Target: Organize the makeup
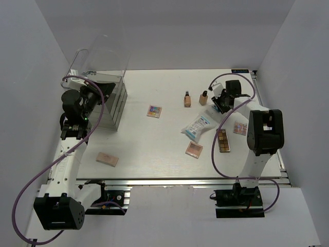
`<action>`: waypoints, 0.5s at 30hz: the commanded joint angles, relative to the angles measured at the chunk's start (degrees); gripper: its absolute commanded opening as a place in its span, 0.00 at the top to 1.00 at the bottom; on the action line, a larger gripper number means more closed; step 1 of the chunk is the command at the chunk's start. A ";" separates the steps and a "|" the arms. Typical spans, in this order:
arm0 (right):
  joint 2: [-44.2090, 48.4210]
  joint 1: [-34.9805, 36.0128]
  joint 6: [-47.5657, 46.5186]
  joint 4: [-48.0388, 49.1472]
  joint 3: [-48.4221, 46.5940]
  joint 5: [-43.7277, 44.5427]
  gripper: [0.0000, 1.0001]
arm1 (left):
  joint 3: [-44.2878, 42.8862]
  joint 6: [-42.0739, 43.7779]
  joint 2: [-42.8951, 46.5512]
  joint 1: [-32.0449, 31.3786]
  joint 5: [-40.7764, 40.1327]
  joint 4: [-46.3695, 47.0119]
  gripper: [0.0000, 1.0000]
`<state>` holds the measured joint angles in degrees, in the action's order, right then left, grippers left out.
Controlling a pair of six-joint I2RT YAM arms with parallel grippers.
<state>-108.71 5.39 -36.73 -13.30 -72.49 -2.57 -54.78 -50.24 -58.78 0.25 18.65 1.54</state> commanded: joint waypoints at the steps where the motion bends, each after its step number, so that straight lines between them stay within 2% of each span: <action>1: -0.81 -1.52 -0.45 -0.67 -0.90 -2.09 0.69 | -0.06 0.05 2.71 -0.34 1.91 2.68 0.92; 4: 0.16 -2.83 -0.36 -0.94 -0.55 -2.62 0.91 | 0.12 -0.12 2.62 -0.43 2.00 3.12 0.92; 7: 1.83 -4.33 -0.36 -1.11 0.15 -3.32 1.00 | -0.06 -0.39 1.83 -0.34 2.26 3.99 0.92; 15: 10.69 -8.99 -1.06 -0.59 2.26 -7.62 1.00 | -0.76 -1.53 -0.10 -0.34 3.40 6.54 0.92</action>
<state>-103.94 -2.28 -36.86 -13.78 -70.57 -7.29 -54.57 -50.76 -59.18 0.25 18.76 3.07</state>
